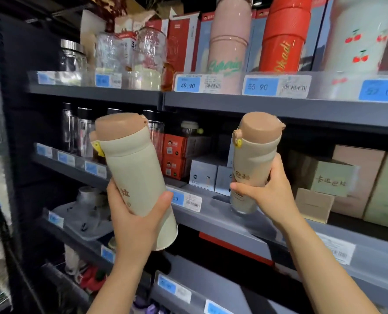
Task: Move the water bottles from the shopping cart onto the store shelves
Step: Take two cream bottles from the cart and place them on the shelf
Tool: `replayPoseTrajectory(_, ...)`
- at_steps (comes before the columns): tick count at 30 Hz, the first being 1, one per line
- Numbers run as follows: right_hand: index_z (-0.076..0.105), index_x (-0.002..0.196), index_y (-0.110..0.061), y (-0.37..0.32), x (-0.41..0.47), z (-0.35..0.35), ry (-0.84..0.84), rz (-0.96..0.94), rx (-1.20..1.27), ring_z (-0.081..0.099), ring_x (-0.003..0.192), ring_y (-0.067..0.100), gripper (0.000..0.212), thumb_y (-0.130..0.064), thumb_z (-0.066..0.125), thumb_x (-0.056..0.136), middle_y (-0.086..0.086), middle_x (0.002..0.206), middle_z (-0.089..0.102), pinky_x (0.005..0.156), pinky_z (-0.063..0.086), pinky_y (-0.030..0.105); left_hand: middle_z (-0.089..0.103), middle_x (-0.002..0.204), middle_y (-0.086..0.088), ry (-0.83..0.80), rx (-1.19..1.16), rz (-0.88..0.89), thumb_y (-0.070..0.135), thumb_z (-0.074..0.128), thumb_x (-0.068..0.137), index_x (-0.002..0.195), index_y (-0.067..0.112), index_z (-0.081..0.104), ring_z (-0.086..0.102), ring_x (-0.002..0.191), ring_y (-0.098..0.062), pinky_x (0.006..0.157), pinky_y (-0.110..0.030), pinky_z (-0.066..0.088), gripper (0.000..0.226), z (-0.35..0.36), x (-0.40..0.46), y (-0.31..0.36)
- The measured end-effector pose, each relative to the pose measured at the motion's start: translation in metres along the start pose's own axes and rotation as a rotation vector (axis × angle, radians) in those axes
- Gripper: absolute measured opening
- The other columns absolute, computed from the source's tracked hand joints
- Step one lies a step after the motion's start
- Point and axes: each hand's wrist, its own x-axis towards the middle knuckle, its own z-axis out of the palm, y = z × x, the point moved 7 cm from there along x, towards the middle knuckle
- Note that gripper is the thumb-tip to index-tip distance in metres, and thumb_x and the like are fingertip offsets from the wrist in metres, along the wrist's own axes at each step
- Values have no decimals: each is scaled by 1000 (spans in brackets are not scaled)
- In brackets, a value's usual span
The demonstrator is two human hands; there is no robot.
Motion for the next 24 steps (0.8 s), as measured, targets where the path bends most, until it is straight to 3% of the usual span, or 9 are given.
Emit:
replayPoseTrajectory(4, 42, 121, -36, 8, -2, -11, -12, 53, -97, 58, 95, 0, 73, -24, 87, 64, -19, 104, 59, 73, 48, 23, 51, 107, 29, -11, -38, 23, 55, 70, 47, 130, 28, 37, 53, 93, 16, 74, -8, 44, 93, 13, 1, 1)
replayPoseTrajectory(7, 43, 118, -32, 16, 0, -20, 20, 110, -129, 59, 94, 4, 70, -24, 86, 64, -15, 103, 59, 75, 50, 29, 54, 99, 36, -19, -78, 12, 53, 71, 47, 121, 34, 39, 55, 89, 17, 69, -3, 44, 82, 21, 0, -3)
replayPoseTrajectory(10, 44, 117, -25, 28, 5, -29, 51, 186, -145, 60, 96, 10, 71, -31, 87, 60, -10, 105, 59, 80, 54, 38, 55, 96, 39, -10, -100, -26, 53, 73, 47, 110, 43, 42, 57, 89, 14, 72, -9, 43, 71, 26, -2, -13)
replayPoseTrajectory(13, 44, 116, -19, 43, 10, -36, 60, 283, -186, 60, 98, 15, 78, -44, 87, 55, -5, 104, 60, 83, 55, 44, 56, 101, 32, -8, -110, -53, 55, 73, 46, 117, 36, 42, 57, 89, 13, 75, -15, 43, 80, 28, -6, -22)
replayPoseTrajectory(15, 45, 115, -16, 47, 12, -39, 70, 324, -214, 61, 98, 17, 82, -49, 86, 52, -4, 104, 61, 82, 56, 44, 56, 103, 28, -18, -101, -70, 55, 73, 45, 120, 35, 42, 57, 90, 13, 75, -16, 43, 83, 30, -10, -25)
replayPoseTrajectory(18, 46, 119, -15, 47, 16, -31, 7, 325, -294, 61, 97, 18, 93, -61, 81, 46, -2, 106, 60, 79, 57, 43, 57, 102, 27, -41, -87, -96, 55, 72, 45, 108, 47, 42, 58, 90, 12, 74, -17, 43, 71, 32, -14, -28)
replayPoseTrajectory(24, 41, 121, -16, 47, 14, -27, 34, 340, -307, 59, 99, 18, 89, -58, 80, 53, -1, 109, 58, 81, 56, 42, 58, 104, 24, -99, -40, -114, 57, 73, 46, 105, 52, 43, 58, 92, 9, 77, -21, 44, 66, 29, -19, -33)
